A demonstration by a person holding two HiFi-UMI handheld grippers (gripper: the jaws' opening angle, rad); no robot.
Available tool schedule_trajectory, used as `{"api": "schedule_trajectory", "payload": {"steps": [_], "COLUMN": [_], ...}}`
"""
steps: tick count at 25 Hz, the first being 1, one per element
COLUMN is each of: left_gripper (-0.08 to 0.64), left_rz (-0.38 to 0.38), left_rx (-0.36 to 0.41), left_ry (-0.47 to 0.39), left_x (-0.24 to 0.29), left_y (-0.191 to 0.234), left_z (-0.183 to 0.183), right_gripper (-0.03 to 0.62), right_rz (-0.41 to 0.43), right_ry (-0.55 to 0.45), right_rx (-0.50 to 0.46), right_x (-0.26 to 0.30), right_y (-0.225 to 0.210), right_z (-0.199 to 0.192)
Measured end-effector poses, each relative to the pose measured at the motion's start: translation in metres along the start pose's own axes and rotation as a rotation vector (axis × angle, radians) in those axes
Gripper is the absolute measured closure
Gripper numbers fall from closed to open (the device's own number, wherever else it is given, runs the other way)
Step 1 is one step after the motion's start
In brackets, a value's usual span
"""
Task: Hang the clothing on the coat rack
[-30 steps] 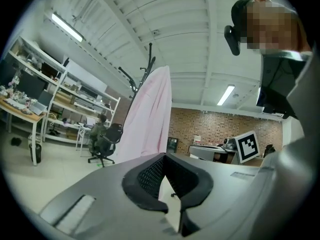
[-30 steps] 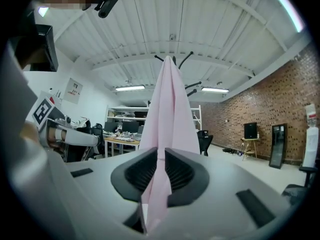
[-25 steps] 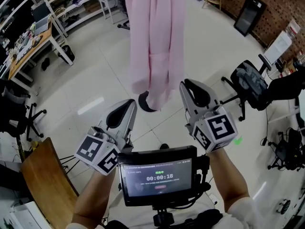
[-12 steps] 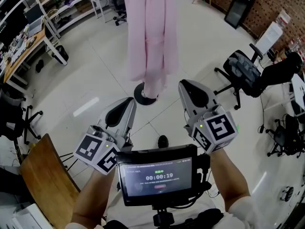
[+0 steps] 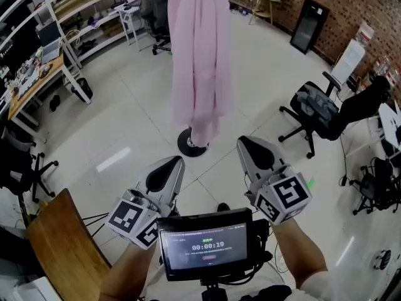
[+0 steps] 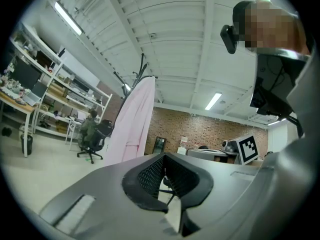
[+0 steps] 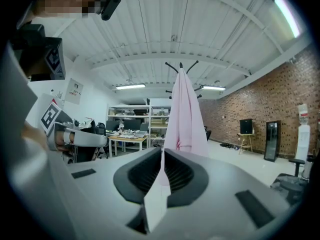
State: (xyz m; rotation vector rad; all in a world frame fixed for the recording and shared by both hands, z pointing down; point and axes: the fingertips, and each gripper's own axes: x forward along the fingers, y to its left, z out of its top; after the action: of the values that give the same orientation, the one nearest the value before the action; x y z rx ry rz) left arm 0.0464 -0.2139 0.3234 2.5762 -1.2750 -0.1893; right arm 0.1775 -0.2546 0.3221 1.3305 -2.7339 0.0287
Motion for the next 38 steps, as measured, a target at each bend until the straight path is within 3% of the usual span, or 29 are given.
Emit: {"api": "schedule_trajectory", "payload": {"steps": [6,22,38], "left_gripper": [0.555,0.555,0.555], "left_rz": [0.029,0.065,0.056], "left_rx": [0.012,-0.036,-0.043], "left_ry": [-0.002,0.039,0.047], "left_x": [0.002,0.017,0.033], "left_y": [-0.004,-0.014,-0.014], "left_z": [0.003,-0.023,-0.025], "right_gripper": [0.578,0.591,0.590], "right_rz": [0.048,0.108,0.117], "right_ry": [-0.005,0.045,0.057], "right_rx": [0.003,0.040,0.019], "right_x": [-0.007,-0.002,0.011], "right_y": [0.002,-0.024,-0.033], "right_z": [0.014,-0.003,-0.003]}}
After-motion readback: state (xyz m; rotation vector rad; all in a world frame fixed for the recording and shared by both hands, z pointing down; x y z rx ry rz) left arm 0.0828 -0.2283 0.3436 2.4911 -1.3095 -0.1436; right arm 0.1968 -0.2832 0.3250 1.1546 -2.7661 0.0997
